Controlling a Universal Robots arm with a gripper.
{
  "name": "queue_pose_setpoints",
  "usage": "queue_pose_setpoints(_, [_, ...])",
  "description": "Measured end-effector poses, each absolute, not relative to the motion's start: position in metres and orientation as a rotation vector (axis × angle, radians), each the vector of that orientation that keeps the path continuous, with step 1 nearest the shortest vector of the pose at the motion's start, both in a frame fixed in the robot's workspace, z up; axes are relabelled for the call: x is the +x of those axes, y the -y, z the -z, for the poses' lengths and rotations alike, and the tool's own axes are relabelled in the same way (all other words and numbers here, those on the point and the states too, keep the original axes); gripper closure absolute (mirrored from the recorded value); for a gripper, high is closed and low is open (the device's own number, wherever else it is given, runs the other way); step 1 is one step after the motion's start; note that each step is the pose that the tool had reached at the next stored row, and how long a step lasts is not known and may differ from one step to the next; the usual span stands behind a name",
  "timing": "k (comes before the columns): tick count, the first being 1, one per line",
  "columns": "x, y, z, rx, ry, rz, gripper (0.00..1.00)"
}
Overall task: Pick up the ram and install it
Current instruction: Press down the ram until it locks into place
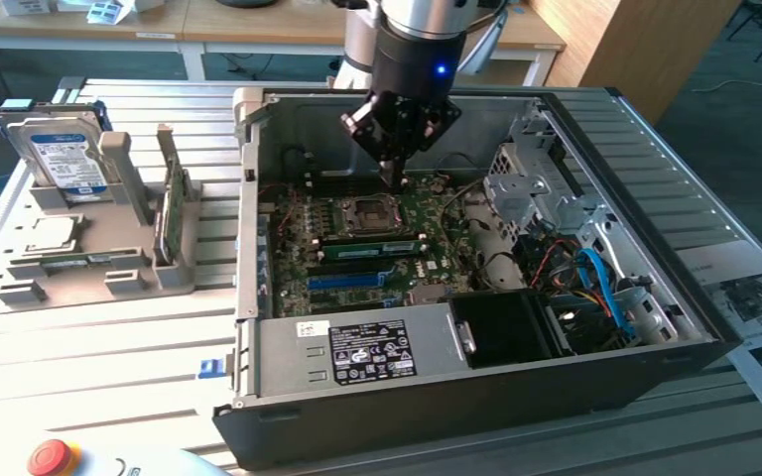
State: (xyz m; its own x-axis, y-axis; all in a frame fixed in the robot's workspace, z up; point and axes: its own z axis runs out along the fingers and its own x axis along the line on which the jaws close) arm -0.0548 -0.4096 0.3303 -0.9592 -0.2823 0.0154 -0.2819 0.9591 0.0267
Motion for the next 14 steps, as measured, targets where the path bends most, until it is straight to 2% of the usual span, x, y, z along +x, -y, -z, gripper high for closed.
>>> queue_pose_setpoints(14, [-0.0548, 0.4096, -0.3303, 0.115, 3.123, 0.041, 0.90])
